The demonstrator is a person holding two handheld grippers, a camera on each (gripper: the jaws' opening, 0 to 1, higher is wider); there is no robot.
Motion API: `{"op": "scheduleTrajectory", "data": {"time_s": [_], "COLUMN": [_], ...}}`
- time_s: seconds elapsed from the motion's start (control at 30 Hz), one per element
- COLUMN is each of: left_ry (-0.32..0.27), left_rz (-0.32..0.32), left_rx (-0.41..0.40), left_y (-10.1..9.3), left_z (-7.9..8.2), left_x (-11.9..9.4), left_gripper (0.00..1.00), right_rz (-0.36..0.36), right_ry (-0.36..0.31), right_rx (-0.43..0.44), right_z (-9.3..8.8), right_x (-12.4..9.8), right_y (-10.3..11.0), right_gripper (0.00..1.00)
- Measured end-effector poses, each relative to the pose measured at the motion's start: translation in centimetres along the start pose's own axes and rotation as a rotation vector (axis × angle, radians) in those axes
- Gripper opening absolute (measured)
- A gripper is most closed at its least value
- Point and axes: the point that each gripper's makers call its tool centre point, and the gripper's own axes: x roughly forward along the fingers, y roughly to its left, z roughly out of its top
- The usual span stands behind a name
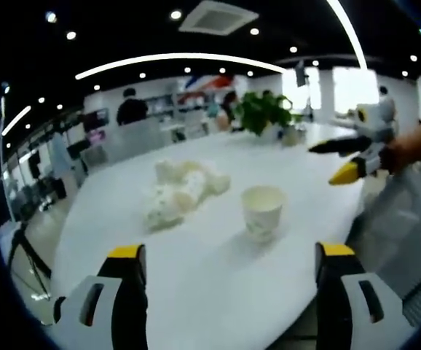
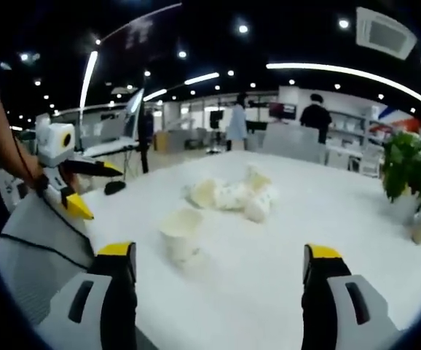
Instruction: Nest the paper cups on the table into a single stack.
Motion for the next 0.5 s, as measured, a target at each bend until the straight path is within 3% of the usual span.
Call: {"op": "scheduleTrajectory", "data": {"time_s": [0.13,0.27,0.37,0.5], "left_ry": [0.026,0.04,0.049,0.011], "left_rz": [-0.004,-0.032,-0.048,-0.055], "left_rx": [-0.003,-0.018,-0.021,-0.029], "left_y": [-0.1,-0.4,-0.6,-0.4], "left_z": [-0.4,-0.6,-0.8,0.3], "left_x": [0.2,0.3,0.4,0.1], "left_gripper": [0.96,0.96,0.96,0.97], "right_rz": [-0.025,-0.044,-0.068,-0.07], "right_ry": [-0.025,0.001,-0.017,-0.012], "right_rx": [-0.018,-0.016,-0.012,-0.001], "right_z": [0.8,0.4,0.6,0.4], "right_x": [-0.1,0.0,-0.2,0.1], "right_y": [-0.5,-1.0,-1.6,-1.7], "right_gripper": [1.0,1.0,1.0,1.0]}}
